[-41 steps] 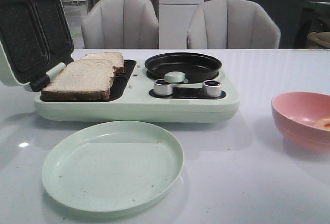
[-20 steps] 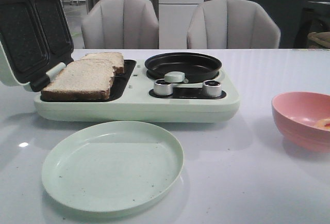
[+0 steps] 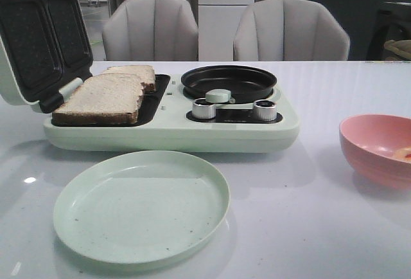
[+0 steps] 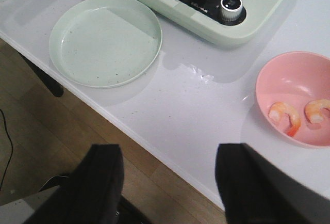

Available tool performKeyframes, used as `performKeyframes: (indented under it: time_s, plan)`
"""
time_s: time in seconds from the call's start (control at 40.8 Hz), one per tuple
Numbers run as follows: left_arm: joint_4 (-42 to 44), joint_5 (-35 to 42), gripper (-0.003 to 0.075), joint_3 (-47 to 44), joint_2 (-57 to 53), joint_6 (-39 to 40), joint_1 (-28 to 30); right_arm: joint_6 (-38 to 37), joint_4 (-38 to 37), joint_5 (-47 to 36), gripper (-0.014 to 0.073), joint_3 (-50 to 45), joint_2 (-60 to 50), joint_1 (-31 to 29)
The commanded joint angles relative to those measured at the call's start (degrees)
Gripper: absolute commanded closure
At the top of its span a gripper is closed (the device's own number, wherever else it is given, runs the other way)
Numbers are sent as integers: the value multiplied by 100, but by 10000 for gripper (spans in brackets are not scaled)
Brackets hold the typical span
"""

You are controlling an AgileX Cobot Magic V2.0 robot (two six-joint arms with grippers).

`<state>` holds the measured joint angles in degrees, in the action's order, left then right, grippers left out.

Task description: Make breakfast with bread and shrimp

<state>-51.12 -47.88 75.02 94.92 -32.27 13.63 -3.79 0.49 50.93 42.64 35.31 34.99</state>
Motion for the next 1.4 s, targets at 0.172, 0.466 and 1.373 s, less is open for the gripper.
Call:
performKeyframes:
  time_s: [0.172, 0.466, 1.373]
  plan:
    - [-478, -406, 622, 204, -710, -169, -408, 8, -49, -373, 99, 156, -10, -8]
    - [-149, -546, 621, -440, -2124, -429, -996, 8, -49, -373, 99, 156, -10, -8]
    - [4708, -323, 618, -2565, -6230, 2523, -4041, 8, -49, -373, 99, 156, -10, -8]
